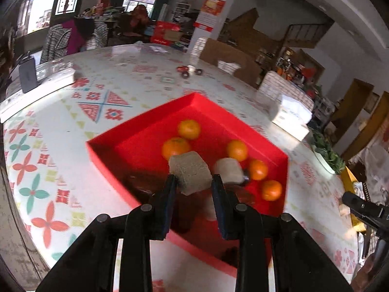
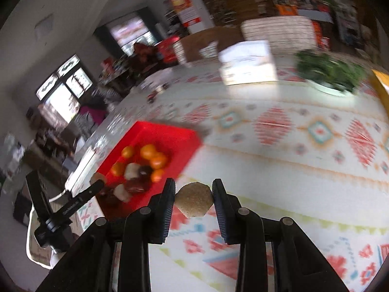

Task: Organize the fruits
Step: 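Carry both taros into the red tray and open both tools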

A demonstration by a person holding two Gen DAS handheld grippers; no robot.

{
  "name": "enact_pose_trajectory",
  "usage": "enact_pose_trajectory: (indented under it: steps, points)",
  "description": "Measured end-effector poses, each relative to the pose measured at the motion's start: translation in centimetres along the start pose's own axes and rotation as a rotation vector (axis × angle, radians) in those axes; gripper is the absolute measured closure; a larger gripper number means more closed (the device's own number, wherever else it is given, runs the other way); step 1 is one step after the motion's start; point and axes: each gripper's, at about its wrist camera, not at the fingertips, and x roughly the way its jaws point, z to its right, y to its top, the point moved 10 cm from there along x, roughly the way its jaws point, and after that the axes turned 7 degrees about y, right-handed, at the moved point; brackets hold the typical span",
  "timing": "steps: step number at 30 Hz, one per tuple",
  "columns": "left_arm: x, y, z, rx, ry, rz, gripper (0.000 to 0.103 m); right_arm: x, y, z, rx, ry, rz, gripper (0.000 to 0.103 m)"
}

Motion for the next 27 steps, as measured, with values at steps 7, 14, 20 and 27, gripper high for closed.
enact_pose_trajectory:
  steps: [7, 14, 20, 27]
  points:
    - [1.3, 0.4, -0.9, -0.004, -0.018, -0.008, 0.074, 7.3, -0.3, -6.1, -0.118, 0.013, -0.100, 0.068]
    - [1.6, 0.0, -0.1, 0.013, -0.047, -0.017, 0.074, 12.0, 0.5, -7.8, -0.160, -0.011, -0.134, 0.068]
    - [0.8, 0.5, -0.1, -0.014, -0.066, 0.008, 0.058, 15.6, 1.7, -9.2, -0.183, 0.001, -0.151, 0.068]
    - [-0.7, 1.1, -0.8, -0.035, -0.052, 0.040, 0.037, 17.1, 2.3, -10.3, -0.191, 0.022, -0.144, 0.063]
